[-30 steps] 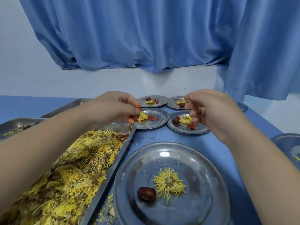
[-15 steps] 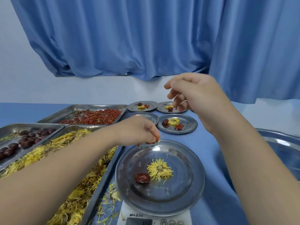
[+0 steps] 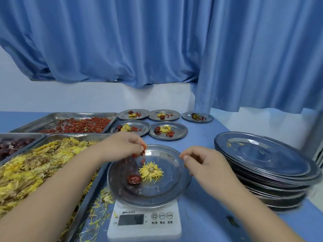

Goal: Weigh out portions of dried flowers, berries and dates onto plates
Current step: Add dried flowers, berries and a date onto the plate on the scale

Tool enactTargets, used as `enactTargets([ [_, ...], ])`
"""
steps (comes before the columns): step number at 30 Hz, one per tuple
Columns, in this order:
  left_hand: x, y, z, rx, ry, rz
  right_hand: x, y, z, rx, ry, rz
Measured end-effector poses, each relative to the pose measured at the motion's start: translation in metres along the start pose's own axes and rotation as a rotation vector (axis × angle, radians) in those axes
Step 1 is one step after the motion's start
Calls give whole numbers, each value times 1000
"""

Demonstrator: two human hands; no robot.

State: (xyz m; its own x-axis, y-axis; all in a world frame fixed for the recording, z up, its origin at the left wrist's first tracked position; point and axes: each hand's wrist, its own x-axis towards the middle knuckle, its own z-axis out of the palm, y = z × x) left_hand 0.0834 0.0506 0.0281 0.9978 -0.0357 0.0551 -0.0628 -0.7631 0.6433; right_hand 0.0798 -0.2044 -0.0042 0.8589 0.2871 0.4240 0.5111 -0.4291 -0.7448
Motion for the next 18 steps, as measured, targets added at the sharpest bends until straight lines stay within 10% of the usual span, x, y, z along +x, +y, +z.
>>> enactTargets([
  [18, -9, -7, 7, -11, 129, 80, -14, 12, 20, -320, 83, -329],
])
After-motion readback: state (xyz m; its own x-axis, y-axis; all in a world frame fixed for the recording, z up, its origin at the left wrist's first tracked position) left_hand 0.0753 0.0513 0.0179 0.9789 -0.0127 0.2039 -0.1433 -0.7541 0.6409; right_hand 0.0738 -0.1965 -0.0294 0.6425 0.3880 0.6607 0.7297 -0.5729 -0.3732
